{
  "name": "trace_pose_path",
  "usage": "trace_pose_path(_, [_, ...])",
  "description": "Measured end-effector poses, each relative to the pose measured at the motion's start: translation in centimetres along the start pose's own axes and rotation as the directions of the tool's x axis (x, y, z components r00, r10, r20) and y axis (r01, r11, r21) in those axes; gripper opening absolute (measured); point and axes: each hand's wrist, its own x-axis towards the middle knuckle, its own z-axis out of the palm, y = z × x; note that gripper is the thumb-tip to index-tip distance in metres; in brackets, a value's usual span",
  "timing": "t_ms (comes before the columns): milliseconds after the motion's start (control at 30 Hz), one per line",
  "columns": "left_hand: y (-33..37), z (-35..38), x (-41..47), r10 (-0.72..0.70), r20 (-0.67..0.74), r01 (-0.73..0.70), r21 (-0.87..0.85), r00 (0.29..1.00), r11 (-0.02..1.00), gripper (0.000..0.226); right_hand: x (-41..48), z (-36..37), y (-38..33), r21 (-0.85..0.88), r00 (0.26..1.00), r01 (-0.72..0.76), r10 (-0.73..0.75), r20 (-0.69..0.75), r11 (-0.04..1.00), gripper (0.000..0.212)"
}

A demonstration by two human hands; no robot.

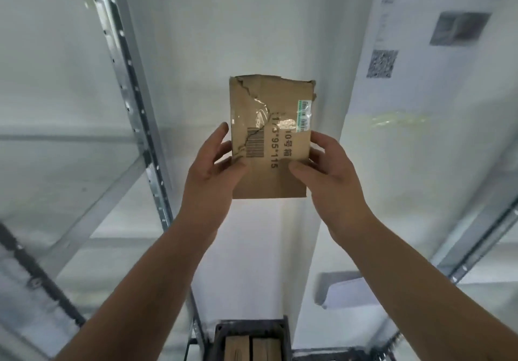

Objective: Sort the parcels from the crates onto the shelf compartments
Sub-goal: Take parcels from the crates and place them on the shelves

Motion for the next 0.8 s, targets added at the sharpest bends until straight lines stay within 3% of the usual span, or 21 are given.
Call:
trace_pose_path(400, [12.2,1.0,3.8,0.149,0.025,-0.147,-0.065,0.989,0.987,0.037,4.0,0.2,-12.2,-0.031,0.972,0.218,-0.22,-0.08,0.975,0.008])
trace_pose_path(567, [13.5,1.1,4.7,0.15,-0.002,-0.15,-0.039,0.989,0.988,0.028,4.5,0.1,-13.4,0.0,0.982,0.155,-0.154,-0.11,0.988,0.01])
trace_pose_path(800, [13.5,0.5,4.6,0.16,-0.106,-0.162,-0.013,0.982,0.987,0.03,4.9,0.2,-13.5,0.127,0.985,0.08,-0.059,-0.162,0.989,0.033])
